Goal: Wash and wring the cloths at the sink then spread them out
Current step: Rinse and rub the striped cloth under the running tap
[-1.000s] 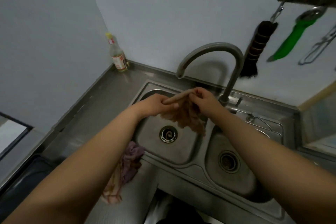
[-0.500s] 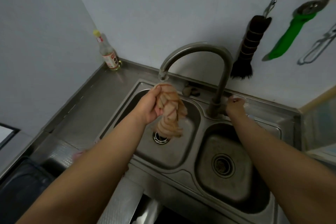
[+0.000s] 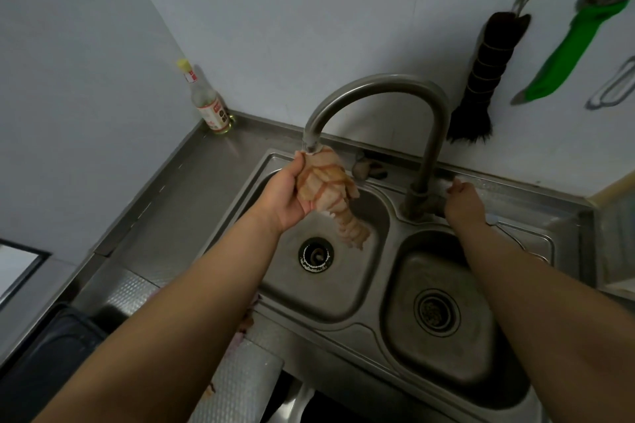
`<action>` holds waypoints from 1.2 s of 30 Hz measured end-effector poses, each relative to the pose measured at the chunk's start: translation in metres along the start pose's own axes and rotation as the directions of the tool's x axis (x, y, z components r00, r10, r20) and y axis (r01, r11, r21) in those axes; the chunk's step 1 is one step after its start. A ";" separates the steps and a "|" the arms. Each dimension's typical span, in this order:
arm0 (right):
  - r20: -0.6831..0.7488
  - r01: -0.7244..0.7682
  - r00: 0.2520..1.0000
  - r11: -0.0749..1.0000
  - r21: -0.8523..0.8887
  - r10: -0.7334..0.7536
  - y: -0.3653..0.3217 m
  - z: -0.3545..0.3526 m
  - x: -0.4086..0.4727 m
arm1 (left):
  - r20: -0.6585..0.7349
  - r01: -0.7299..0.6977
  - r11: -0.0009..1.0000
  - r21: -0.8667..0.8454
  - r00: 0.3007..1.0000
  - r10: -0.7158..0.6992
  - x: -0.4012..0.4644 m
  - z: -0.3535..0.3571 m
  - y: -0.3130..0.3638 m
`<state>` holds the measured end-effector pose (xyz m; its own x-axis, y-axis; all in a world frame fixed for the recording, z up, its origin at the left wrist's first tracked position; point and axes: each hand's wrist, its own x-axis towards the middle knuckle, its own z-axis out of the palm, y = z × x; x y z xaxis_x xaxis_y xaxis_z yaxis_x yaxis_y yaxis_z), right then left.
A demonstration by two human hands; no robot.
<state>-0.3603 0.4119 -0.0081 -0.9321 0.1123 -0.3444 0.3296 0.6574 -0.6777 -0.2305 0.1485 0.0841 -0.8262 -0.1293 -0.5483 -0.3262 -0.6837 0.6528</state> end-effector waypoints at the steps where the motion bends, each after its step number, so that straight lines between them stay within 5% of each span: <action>1: -0.008 -0.013 1.000 0.999 0.031 0.013 0.002 0.000 0.001 | 0.005 -0.001 1.000 0.003 1.000 0.001 0.000 0.001 0.000; 9: -0.039 -0.042 0.998 0.988 0.151 0.049 0.001 -0.001 -0.005 | 0.007 0.001 1.000 0.012 1.000 -0.001 0.006 0.003 -0.003; 12: -0.024 -0.162 0.984 0.943 0.291 0.177 -0.009 -0.001 -0.013 | -0.006 0.000 0.999 0.036 1.000 0.000 0.007 0.004 -0.002; 15: -0.196 -0.191 0.921 0.827 0.529 0.338 -0.017 0.015 -0.035 | -0.012 -0.011 0.997 0.079 1.000 0.012 0.005 0.005 0.001; 18: -0.143 0.121 0.988 0.842 0.525 -0.052 -0.050 0.043 -0.071 | -0.042 0.004 0.980 0.201 0.999 0.005 0.007 0.002 0.003; 21: 0.233 0.369 0.835 0.821 0.436 -0.499 -0.105 0.053 -0.095 | -0.049 0.017 0.924 0.382 0.999 0.002 0.010 0.001 0.008; 23: 0.476 0.418 0.694 0.841 0.344 -0.540 -0.127 0.052 -0.095 | -0.046 -0.005 0.876 0.483 0.998 0.031 0.006 0.004 0.015; 25: 0.568 0.473 0.647 0.852 0.223 -0.508 -0.130 0.054 -0.088 | -0.047 -0.036 0.804 0.594 0.996 0.080 0.006 0.004 0.024; 29: 0.518 0.400 0.689 0.862 0.312 -0.507 -0.129 0.064 -0.092 | -0.025 -0.087 0.646 0.758 0.986 0.163 0.011 -0.002 0.033; 36: 0.470 0.038 0.824 0.859 0.511 -0.316 -0.142 0.077 -0.086 | -0.037 -0.117 0.591 0.798 0.969 0.243 0.017 -0.016 0.042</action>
<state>-0.3157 0.2511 0.0679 -0.8019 -0.4654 -0.3747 0.3241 0.1881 -0.9271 -0.2510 0.1060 0.0931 -0.8630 -0.3184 -0.3923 -0.4624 0.1849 0.8672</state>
